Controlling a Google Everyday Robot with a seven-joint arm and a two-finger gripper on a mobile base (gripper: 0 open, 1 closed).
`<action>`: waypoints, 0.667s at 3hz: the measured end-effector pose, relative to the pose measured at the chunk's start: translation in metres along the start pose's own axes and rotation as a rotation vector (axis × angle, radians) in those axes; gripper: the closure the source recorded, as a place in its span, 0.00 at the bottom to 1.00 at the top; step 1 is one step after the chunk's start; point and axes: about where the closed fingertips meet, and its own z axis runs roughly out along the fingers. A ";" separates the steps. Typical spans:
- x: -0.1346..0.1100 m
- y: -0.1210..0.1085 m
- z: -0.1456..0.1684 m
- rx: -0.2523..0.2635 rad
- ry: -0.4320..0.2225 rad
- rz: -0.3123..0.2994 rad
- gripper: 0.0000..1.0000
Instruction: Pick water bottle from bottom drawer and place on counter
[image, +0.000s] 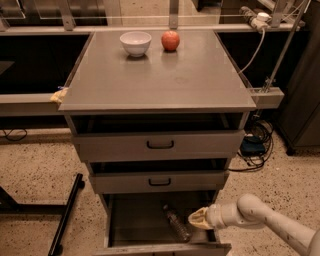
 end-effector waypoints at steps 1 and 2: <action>0.016 0.008 0.017 -0.010 -0.014 0.027 1.00; 0.015 0.012 0.025 0.026 -0.006 0.024 1.00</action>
Offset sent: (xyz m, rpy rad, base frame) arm -0.0006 0.0124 -0.0342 -0.0333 -0.0549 -0.1119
